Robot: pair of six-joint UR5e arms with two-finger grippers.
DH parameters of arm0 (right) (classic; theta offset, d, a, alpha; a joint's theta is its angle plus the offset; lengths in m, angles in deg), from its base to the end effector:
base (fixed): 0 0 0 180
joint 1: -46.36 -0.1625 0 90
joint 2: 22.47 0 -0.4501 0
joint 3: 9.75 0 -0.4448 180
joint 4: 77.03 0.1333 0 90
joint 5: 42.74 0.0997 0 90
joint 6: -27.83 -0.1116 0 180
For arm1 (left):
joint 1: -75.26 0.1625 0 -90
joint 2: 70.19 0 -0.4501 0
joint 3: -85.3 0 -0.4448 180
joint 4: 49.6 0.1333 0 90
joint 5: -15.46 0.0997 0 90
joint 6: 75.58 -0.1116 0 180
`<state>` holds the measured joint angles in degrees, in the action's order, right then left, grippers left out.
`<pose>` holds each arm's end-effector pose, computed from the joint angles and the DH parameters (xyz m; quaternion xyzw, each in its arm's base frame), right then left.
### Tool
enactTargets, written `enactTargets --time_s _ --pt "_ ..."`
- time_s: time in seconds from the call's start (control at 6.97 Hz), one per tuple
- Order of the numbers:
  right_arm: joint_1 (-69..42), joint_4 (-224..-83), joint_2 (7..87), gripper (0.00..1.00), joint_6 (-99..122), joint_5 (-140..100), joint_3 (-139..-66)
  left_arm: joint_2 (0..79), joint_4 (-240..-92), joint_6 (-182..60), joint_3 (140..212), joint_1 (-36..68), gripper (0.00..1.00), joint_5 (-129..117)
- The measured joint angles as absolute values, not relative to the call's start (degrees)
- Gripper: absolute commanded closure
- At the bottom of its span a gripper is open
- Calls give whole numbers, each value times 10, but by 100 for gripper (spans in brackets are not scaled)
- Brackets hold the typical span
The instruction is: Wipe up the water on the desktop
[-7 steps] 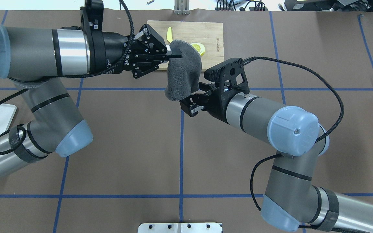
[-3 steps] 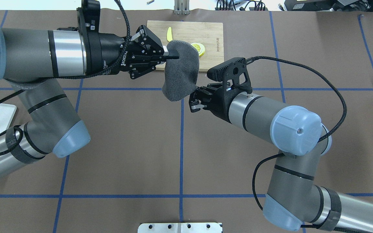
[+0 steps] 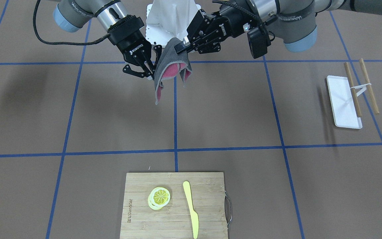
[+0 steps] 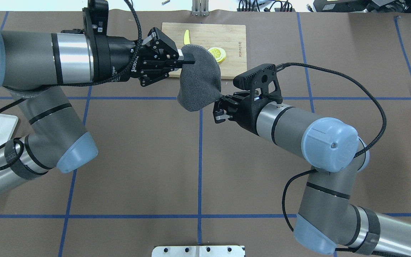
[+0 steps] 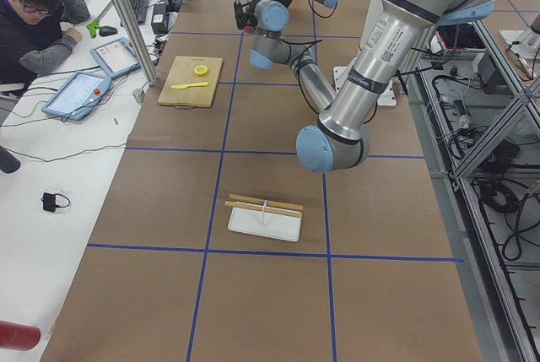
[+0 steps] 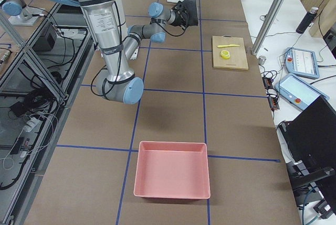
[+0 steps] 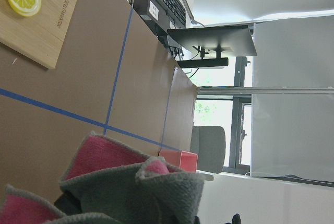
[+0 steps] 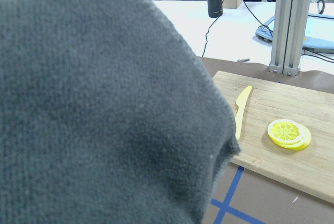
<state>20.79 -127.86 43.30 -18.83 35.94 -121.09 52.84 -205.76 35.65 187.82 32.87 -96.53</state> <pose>-0.4871 -0.4051 0.1661 0.4395 -0.5118 -0.0479 0.7366 0.3933 -0.4829 0.0914 0.0439 0.8183 -0.1563 0.5514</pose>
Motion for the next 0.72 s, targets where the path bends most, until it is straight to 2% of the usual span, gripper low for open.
enactTargets --time_s 0.72 --pt "206 -1279 436 100 -187 358 -1216 495 -2024 344 1865 199 1 -1070"
